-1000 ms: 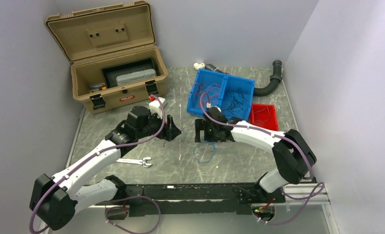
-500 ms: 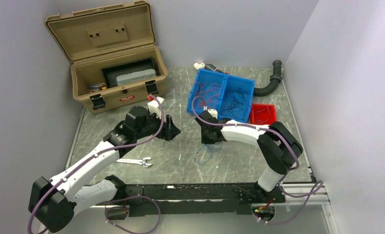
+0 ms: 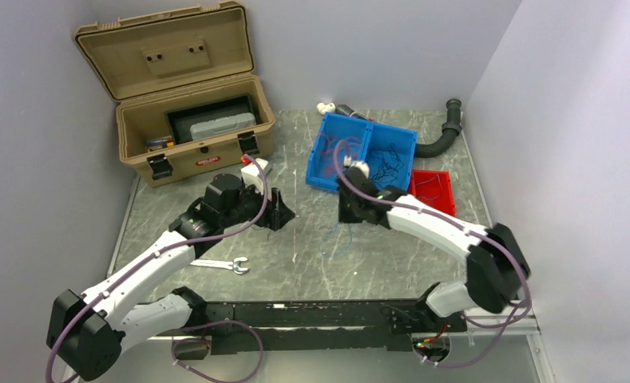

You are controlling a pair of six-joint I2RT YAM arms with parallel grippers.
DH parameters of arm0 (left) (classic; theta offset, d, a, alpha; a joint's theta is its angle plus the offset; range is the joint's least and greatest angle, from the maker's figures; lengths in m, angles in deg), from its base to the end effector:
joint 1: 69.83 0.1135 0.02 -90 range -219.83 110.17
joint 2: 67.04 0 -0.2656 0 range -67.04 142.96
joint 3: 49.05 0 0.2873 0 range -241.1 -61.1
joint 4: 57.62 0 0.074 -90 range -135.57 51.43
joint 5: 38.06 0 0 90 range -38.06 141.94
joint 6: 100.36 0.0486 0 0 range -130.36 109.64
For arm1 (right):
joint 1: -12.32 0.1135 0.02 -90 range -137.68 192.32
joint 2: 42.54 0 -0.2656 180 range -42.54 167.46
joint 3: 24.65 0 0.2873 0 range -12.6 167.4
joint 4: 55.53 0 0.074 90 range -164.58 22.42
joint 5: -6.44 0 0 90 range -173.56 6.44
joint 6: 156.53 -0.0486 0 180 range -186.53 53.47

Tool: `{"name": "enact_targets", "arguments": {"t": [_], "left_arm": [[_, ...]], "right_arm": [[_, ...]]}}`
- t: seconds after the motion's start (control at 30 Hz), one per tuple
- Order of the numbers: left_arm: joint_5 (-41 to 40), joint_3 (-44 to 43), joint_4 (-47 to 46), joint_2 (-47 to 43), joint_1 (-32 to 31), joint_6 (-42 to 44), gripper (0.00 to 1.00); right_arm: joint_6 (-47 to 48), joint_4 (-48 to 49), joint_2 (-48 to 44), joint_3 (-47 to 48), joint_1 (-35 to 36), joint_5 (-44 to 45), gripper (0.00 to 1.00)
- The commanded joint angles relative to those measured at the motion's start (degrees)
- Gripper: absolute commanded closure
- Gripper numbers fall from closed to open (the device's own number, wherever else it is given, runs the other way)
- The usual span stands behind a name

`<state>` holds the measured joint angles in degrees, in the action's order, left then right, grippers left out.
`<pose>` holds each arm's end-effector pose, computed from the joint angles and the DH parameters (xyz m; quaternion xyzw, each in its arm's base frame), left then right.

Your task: Untangle the cables

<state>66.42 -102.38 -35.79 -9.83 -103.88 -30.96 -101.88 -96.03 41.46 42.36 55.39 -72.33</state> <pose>0.2185 -0.1623 0.2648 0.1650 0.8263 -0.3371 0.4199 0.2493 0.2201 0.1911 -0.0370 0.9551 0.1033 0.2752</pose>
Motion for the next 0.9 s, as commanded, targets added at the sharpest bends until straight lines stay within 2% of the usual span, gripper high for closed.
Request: {"name": "enact_targets", "arguments": {"t": [0.0, 0.13, 0.27, 0.4, 0.53, 0.7, 0.87], "left_arm": [[0.1, -0.6, -0.5, -0.7, 0.2, 0.6, 0.21], [0.6, -0.5, -1.1, -0.9, 0.3, 0.4, 0.21], [1.2, -0.3, -1.5, -1.0, 0.3, 0.1, 0.21], [2.3, 0.1, -2.9, -0.5, 0.4, -0.7, 0.22], [4.5, 0.0, -4.3, 0.4, 0.4, -1.1, 0.22], [5.6, -0.7, -4.6, 1.3, 0.4, -1.1, 0.22], [7.0, -1.5, -5.8, 2.6, 0.4, -1.5, 0.23]], "right_arm": [[4.0, -4.2, -9.1, 4.7, -7.4, -2.9, 1.0], [8.9, -9.0, -13.2, 8.0, -18.3, -3.3, 1.0], [12.9, -11.7, -15.9, 10.3, -26.5, 2.4, 1.0], [12.0, -10.0, -16.2, 8.5, -33.2, 10.8, 1.0], [9.5, -5.4, -14.8, 5.9, -36.1, 22.7, 1.0], [7.3, -4.9, -9.0, 6.7, -36.3, 41.5, 1.0], [6.9, -4.2, -2.6, 7.9, -36.3, 49.1, 1.0]]}}
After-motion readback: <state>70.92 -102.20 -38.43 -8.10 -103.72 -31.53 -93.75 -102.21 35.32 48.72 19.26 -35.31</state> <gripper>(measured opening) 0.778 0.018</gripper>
